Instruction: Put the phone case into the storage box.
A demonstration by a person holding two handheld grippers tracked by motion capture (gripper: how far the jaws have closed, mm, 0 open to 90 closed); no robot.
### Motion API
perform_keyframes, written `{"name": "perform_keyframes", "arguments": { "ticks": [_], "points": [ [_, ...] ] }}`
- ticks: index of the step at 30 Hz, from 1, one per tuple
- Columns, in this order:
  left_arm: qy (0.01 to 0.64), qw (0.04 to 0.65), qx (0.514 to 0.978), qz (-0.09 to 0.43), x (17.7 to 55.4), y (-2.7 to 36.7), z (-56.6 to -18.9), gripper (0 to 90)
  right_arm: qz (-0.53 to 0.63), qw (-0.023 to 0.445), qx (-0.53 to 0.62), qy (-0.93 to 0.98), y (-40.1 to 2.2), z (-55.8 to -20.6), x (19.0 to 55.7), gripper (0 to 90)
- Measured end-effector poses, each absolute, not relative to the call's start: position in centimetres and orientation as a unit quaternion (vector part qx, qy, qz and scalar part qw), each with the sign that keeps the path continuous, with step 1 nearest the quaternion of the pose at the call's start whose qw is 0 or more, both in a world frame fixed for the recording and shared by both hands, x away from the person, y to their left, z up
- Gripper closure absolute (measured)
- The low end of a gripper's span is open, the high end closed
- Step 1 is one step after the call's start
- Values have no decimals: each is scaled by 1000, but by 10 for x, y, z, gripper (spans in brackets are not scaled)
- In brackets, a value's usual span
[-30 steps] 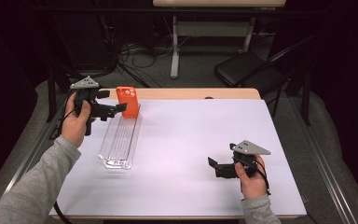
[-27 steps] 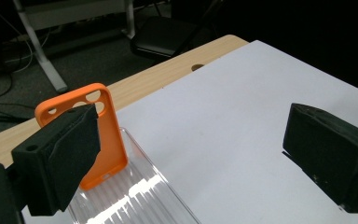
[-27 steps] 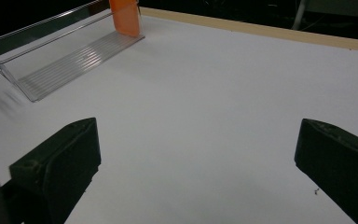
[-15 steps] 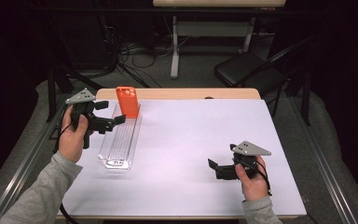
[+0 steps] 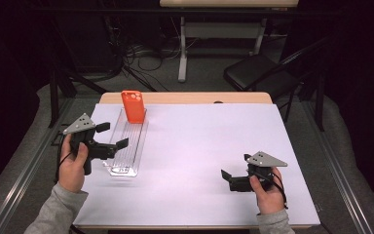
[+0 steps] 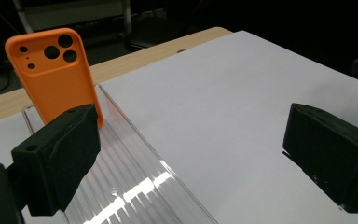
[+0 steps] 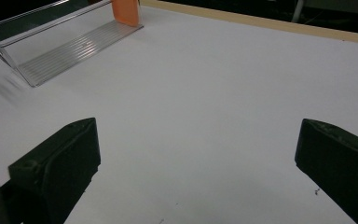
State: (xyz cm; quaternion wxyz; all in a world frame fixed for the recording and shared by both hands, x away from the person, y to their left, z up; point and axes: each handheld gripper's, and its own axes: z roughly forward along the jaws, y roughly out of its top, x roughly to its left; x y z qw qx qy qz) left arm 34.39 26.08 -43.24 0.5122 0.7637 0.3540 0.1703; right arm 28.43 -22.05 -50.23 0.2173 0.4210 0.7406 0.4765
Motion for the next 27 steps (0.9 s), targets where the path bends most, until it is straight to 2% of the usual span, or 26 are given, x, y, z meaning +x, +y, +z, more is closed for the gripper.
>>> {"name": "perform_keyframes", "arguments": {
  "ticks": [12,27],
  "points": [
    [353,523,756,175,321,270,-462,44,468,228,423,742,-230,-507,276,0],
    [384,531,737,167,300,292,-494,44,468,233,431,735,-244,-515,263,0]
  ]
}}
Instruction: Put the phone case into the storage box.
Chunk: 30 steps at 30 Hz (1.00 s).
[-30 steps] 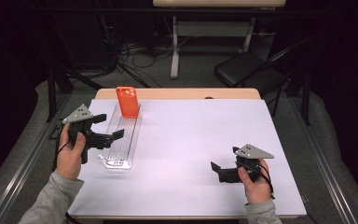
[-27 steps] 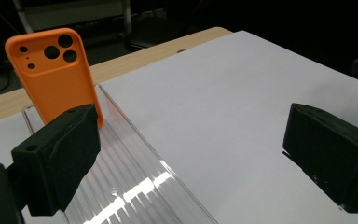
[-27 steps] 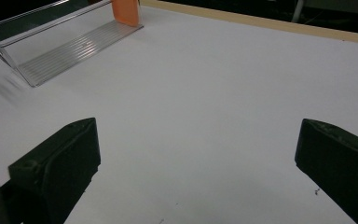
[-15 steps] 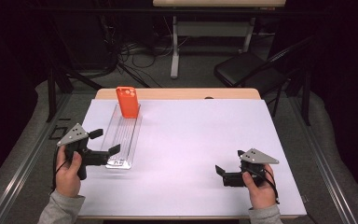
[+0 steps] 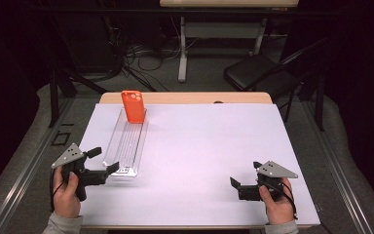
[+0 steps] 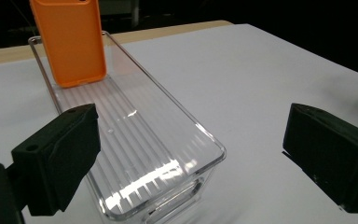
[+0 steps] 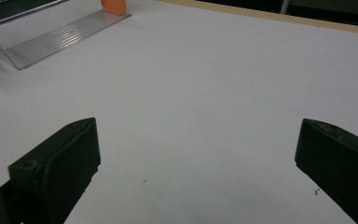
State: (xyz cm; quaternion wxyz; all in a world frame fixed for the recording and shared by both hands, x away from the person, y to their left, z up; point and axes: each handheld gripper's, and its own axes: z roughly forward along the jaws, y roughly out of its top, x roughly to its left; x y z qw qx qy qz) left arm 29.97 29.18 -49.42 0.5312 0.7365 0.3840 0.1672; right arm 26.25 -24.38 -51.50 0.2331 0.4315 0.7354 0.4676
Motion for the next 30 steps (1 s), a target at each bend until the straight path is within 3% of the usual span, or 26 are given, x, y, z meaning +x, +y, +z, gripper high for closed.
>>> {"name": "perform_keyframes", "arguments": {
  "ticks": [30],
  "points": [
    [423,527,713,186,288,319,-527,44,483,243,478,693,-267,-538,253,0]
  ]
}}
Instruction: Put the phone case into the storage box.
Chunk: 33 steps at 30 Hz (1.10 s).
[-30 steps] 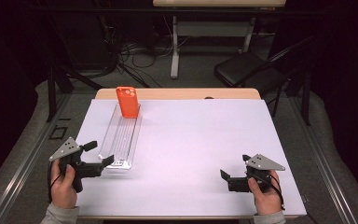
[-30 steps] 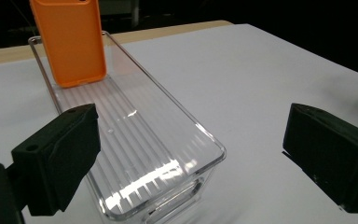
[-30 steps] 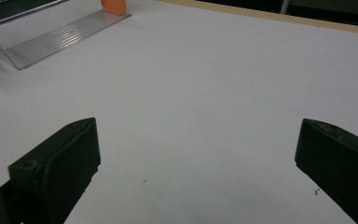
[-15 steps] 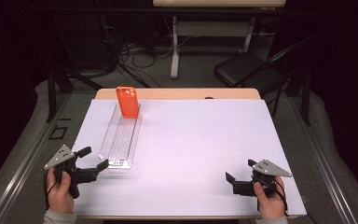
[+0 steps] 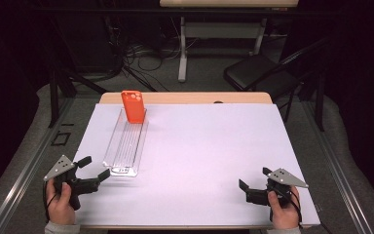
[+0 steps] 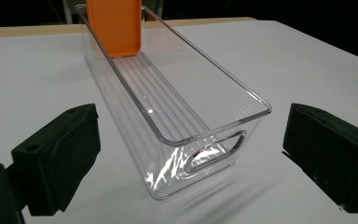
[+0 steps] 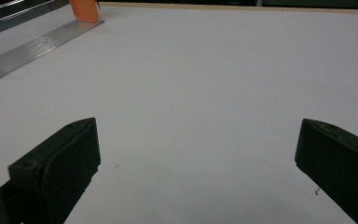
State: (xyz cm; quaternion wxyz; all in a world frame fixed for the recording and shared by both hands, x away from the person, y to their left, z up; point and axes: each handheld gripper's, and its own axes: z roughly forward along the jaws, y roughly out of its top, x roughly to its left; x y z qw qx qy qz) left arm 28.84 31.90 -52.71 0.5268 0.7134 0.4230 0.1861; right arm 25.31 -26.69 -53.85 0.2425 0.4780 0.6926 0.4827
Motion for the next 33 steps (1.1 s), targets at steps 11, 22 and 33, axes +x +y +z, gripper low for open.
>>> {"name": "perform_keyframes", "arguments": {
  "ticks": [11,22,33],
  "points": [
    [428,529,708,189,291,321,-532,44,477,248,490,687,-269,-544,254,0],
    [433,530,705,186,292,323,-535,44,478,243,490,687,-268,-548,255,0],
    [435,530,704,185,293,323,-536,44,474,237,485,696,-263,-550,256,0]
  ]
}}
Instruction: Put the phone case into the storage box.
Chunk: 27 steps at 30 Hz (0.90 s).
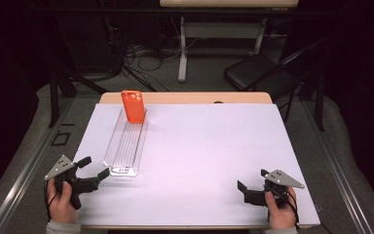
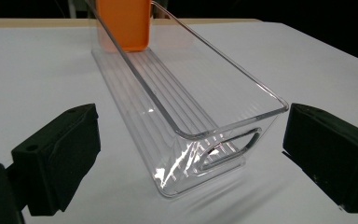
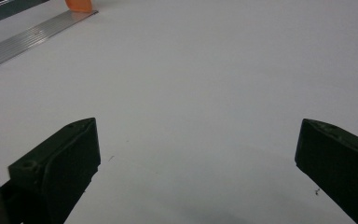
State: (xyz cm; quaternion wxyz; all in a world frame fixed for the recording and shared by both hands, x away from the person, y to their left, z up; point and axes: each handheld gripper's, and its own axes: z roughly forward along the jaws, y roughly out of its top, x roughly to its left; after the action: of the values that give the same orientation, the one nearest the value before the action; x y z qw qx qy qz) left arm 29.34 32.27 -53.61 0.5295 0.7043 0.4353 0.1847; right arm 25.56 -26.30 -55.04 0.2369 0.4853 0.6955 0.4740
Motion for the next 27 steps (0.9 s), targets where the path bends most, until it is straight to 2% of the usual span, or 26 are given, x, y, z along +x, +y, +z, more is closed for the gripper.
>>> {"name": "perform_keyframes", "arguments": {
  "ticks": [27],
  "points": [
    [439,531,701,183,294,324,-537,44,472,234,480,702,-260,-552,256,0]
  ]
}}
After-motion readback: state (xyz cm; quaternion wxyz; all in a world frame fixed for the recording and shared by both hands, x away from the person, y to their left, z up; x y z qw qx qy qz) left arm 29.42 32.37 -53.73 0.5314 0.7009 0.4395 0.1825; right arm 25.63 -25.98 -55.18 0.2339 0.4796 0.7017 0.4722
